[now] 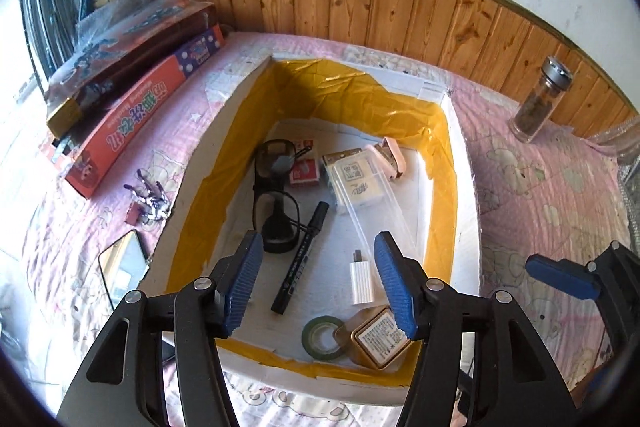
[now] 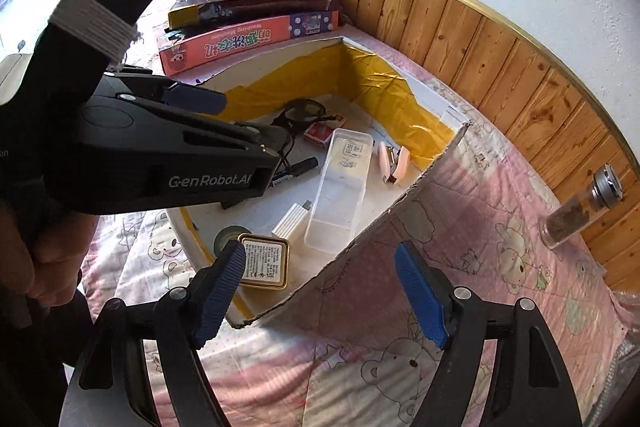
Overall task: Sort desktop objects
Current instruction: 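Withdraw both open tools from the cardboard box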
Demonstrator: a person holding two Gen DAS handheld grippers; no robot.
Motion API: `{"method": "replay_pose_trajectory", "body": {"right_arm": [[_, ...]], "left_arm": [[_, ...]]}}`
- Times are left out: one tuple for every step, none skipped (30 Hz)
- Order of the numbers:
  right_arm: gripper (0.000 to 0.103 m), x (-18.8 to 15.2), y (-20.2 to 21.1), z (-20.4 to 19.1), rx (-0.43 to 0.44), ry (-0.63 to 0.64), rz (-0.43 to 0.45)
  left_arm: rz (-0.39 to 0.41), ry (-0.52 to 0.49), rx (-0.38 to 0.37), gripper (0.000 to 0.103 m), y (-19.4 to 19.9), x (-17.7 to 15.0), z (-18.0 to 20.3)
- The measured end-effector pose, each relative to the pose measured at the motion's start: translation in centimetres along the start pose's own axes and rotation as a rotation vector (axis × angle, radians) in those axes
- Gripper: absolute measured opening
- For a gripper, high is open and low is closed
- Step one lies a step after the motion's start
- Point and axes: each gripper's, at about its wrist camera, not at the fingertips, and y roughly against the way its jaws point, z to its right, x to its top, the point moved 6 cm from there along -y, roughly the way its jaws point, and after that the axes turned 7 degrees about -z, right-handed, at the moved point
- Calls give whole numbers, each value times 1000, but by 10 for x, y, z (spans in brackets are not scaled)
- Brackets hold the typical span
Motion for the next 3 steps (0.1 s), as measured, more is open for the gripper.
{"method": "replay_pose_trajectory", "body": {"right_arm": [[78,-1,0,-1,-5,0,-1],[78,-2,0,-1,-12,3,-3],[78,-3,1,-1,-14,4,-1]], "left_arm": [[11,3,5,61,3,1,1],[19,2,9,61,6,2,2],[23,0,11,61,8,3,4]]}}
